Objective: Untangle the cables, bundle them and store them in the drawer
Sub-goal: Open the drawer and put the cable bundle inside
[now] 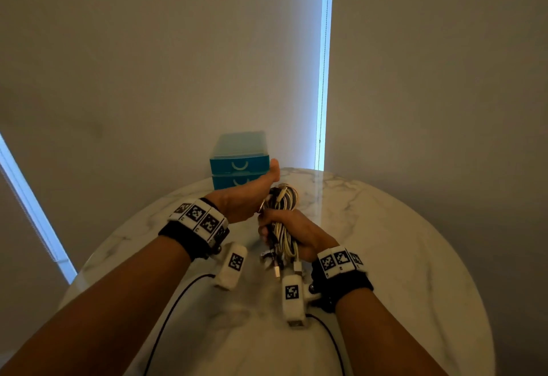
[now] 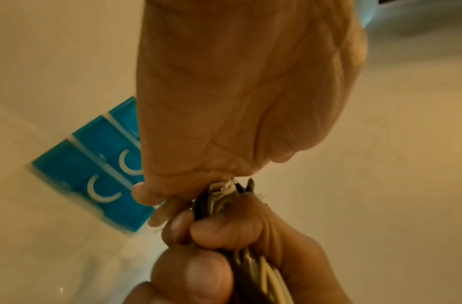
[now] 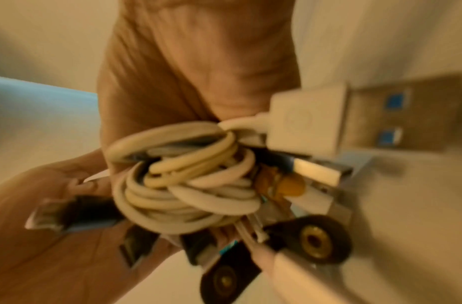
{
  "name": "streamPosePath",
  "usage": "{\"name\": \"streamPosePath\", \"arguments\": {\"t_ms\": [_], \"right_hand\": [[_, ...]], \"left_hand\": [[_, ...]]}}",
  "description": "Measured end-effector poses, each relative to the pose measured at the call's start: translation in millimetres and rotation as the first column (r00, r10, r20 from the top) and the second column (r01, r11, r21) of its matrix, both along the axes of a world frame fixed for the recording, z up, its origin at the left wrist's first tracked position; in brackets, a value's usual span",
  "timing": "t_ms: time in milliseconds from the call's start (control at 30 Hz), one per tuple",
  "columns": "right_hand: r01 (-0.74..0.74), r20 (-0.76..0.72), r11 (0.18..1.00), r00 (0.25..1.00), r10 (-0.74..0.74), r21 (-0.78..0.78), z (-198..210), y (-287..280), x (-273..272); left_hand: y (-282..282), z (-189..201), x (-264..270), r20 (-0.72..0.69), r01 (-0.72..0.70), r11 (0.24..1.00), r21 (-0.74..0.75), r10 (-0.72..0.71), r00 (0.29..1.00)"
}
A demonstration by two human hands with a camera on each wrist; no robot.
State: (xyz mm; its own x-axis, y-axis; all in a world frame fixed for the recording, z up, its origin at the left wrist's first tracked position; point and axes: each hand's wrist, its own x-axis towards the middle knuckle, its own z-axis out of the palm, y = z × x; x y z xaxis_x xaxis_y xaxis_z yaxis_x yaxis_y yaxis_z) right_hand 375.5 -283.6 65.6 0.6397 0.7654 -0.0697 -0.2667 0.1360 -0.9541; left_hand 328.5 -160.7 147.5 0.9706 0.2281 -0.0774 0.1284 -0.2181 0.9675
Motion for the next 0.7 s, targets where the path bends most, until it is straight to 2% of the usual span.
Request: {"name": "streamPosePath", "arguments": {"t_ms": [67,133,167,233,267,300,333,433,567,633,700], "right_hand": [[0.03,-0.166,0.994,0.986,-0.012,0.103,-2,11,0],[0.1,-0.307,0.973,0.951,-0.032,0.208,-6,19,2],[0.153,-0.363,0.951,0.93,-0.048,0.268,-9,22,6],[0.306,-0.479,0.886,0.871,-0.112,0.349,-17,24,17],[0.364,-0.519,0.859,0.843,-0.14,0.36,-20,26,22],[0.39,-0.54,0.847,0.828,-0.152,0.361,-20,28,26],[0.4,-0.533,0.846,0.829,-0.169,0.354,-18,31,28],[0.371,-0.477,0.862,0.86,-0.18,0.344,-9,37,30],[0.383,-0.491,0.881,0.845,-0.213,0.278,-16,48,50],[0.385,-0.474,0.887,0.85,-0.232,0.255,-20,51,55],[0.378,-0.454,0.89,0.86,-0.234,0.255,-20,50,57]], "left_hand": [[13,4,7,0.094,-0.036,0.967,0.252,0.013,0.996],[29,11,8,0.099,-0.079,0.855,0.513,0.033,0.995],[39,12,7,0.129,-0.154,0.761,0.63,0.093,0.987],[60,5,7,0.213,-0.283,0.46,0.842,0.198,0.957],[68,-1,7,0.228,-0.284,0.314,0.906,0.203,0.952],[74,-8,7,0.221,-0.257,0.205,0.945,0.182,0.958],[78,-15,7,0.189,-0.21,0.133,0.969,0.158,0.969],[84,-28,14,0.108,-0.122,0.084,0.989,0.162,0.981],[87,-33,25,0.232,-0.246,0.055,0.968,0.187,0.954],[89,-31,29,0.235,-0.248,0.044,0.968,0.196,0.952],[88,-30,32,0.215,-0.235,0.076,0.969,0.207,0.954]]}}
